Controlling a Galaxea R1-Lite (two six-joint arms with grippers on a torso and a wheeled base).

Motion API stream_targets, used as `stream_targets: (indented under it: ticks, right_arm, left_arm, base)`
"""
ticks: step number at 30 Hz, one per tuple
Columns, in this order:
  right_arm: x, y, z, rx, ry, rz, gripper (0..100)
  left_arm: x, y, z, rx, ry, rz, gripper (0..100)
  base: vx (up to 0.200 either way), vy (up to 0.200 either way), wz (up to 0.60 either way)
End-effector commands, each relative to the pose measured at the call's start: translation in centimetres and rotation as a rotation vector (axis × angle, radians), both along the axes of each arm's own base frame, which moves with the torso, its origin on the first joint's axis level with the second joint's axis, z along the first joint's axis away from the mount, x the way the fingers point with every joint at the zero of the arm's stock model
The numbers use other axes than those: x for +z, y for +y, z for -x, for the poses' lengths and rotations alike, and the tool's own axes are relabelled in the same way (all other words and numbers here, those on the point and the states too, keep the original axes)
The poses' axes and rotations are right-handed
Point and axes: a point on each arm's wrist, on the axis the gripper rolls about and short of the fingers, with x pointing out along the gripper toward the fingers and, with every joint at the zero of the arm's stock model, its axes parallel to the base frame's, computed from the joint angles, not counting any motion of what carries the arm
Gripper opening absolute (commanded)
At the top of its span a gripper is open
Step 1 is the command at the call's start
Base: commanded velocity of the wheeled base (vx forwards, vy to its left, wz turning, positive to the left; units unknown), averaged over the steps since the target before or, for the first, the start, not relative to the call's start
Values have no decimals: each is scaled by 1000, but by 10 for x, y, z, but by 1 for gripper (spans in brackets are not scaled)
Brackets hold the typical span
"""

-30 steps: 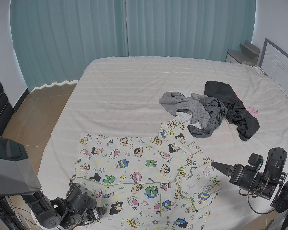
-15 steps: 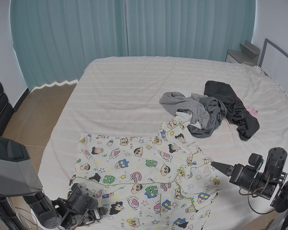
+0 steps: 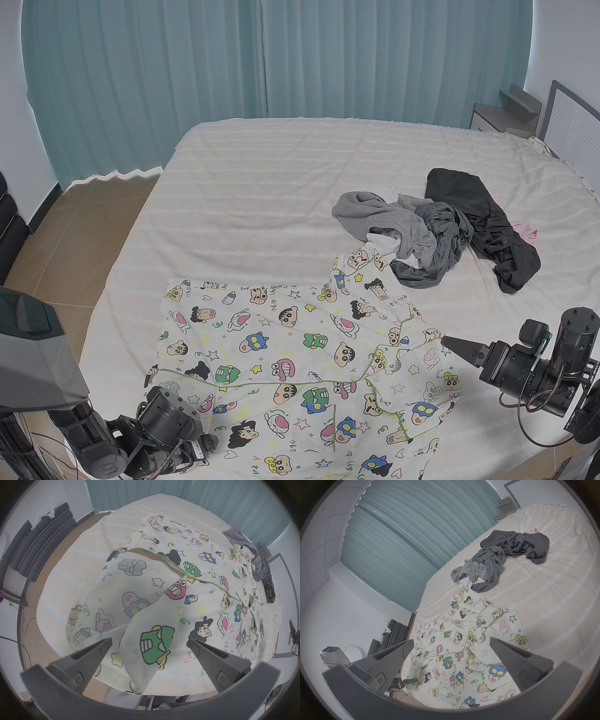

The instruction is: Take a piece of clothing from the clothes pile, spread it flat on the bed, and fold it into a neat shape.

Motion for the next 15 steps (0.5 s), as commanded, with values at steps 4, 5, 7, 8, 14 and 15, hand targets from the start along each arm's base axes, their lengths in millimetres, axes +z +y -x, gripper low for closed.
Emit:
stream_targets:
  ticks: [4, 5, 7, 8, 14, 15]
  right_arm:
    - [1, 1, -1, 3, -8, -2, 100]
    - [1, 1, -1, 5, -5, -1, 100]
    - [1, 1, -1, 5, -4, 0, 100]
    - [1, 1, -1, 5, -5, -1, 100]
    - [1, 1, -1, 4, -3, -1, 100]
    - [0, 1, -1, 4, -2, -1, 100]
  left_arm:
    - [-1, 0, 0, 11, 8, -2, 100]
    - [-1, 0, 0, 10, 10, -4, 100]
    - [-1, 0, 0, 11, 8, -2, 100]
    - [-1, 0, 0, 11, 8, -2, 100]
    - [-1, 0, 0, 11, 8, -2, 100]
    - [-1, 0, 0, 11, 10, -3, 100]
  base:
    - [0, 0, 0]
    - [0, 0, 0]
    - [0, 0, 0]
    - [0, 0, 0]
    - [0, 0, 0]
    - [0, 0, 0]
